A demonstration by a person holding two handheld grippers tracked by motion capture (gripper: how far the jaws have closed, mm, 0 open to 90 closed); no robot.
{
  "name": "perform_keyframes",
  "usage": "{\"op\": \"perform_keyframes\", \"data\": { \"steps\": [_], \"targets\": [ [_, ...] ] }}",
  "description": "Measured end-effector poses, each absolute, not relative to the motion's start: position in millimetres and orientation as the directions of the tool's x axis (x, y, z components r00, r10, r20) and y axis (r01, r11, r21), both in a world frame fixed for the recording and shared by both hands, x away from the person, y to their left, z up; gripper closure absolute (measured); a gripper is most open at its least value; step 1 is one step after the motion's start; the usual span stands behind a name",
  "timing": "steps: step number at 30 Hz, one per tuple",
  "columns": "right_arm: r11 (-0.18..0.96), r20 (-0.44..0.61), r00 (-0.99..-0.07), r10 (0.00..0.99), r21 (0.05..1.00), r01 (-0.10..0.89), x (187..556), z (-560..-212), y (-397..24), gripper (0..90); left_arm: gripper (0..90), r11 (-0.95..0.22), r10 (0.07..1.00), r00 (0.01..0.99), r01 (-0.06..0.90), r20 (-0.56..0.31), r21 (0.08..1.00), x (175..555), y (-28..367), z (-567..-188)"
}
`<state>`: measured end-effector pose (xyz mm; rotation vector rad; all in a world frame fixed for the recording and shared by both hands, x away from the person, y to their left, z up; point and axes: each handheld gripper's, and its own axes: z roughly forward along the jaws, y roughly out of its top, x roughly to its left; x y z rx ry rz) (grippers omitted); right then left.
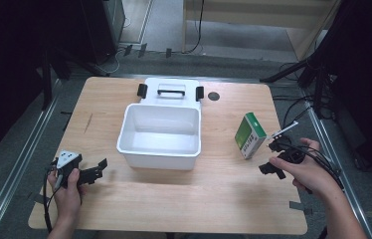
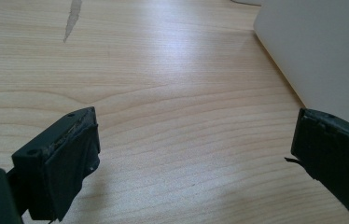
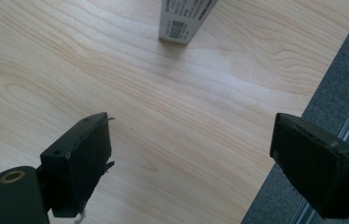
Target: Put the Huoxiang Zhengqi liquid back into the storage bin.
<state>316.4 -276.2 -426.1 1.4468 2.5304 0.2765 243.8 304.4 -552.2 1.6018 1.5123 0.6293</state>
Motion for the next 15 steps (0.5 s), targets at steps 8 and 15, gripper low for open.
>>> {"op": "perform_keyframes", "data": {
  "steps": [8,15],
  "targets": [
    [0.5,-0.082,-0.498,0.863,0.272,0.822,328,-414,-267,12.4,2.1,0.066,0.972,0.151,0.558,-0.179,0.827,244,304,-552],
    [0.515,-0.099,-0.508,0.856,0.263,0.816,338,-406,-256,12.5,2.1,0.086,0.97,0.144,0.545,-0.195,0.834,243,307,-552]
  ]
}}
